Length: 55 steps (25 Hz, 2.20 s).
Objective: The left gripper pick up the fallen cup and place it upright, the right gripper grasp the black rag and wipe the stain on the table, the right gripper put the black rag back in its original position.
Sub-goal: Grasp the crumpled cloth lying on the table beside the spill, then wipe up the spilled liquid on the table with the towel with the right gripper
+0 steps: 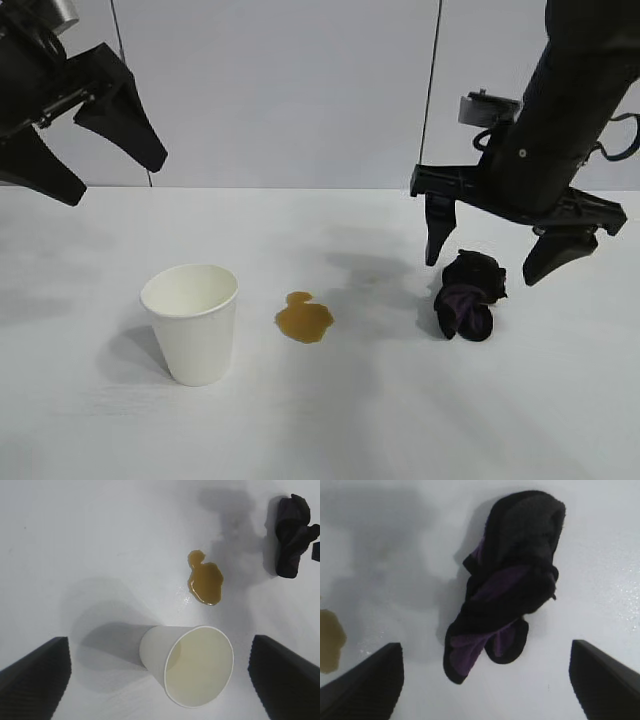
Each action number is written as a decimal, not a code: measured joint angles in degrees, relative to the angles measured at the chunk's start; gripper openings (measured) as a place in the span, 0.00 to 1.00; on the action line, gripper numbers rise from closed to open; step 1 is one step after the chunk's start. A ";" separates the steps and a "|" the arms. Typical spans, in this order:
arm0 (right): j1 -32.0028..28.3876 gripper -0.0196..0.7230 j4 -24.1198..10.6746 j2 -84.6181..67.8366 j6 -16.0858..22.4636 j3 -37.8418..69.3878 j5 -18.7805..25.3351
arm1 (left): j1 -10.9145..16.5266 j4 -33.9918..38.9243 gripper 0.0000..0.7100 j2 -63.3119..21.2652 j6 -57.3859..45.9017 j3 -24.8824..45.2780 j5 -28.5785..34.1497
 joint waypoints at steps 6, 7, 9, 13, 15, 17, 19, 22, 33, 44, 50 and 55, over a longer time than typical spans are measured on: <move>0.00 0.68 -0.02 4.13 0.14 -1.64 -0.43 | 0.00 0.02 0.98 0.00 0.00 0.00 0.00; 0.00 0.63 -0.02 5.06 0.14 -2.32 -0.30 | 0.00 0.02 0.98 0.00 0.00 0.00 0.00; 0.00 0.51 -0.02 6.03 0.19 -3.14 0.10 | 0.00 0.02 0.98 0.00 0.00 0.00 0.00; 0.00 0.22 -0.02 6.15 0.20 -4.94 1.48 | 0.00 0.07 0.98 0.00 0.00 0.00 0.00; 0.00 0.16 -0.02 6.15 0.07 -5.97 2.70 | 0.00 0.07 0.98 0.00 0.00 0.00 0.00; 0.14 0.13 0.94 6.15 -1.28 -7.54 4.22 | 0.00 0.07 0.98 0.00 0.00 0.00 0.00; 1.06 0.13 2.62 6.15 -3.34 -9.49 5.64 | 0.00 0.07 0.98 0.00 0.00 0.00 0.00; 4.17 0.13 5.11 6.15 -5.89 -12.92 6.68 | 0.00 0.07 0.98 0.00 0.00 0.00 0.00; 17.20 0.13 6.46 7.83 -6.93 -16.64 6.36 | 0.00 0.07 0.98 0.00 0.00 0.00 0.00; 18.82 0.13 4.24 14.80 -5.32 -16.91 4.94 | 0.00 0.07 0.98 0.00 0.00 0.00 0.00; 13.32 0.13 -3.68 14.80 0.77 -17.10 4.50 | 0.00 0.07 0.98 0.00 0.00 0.00 0.00; 11.19 0.13 -3.84 14.80 1.66 -17.14 4.50 | 0.00 0.07 0.98 0.00 0.00 0.00 0.00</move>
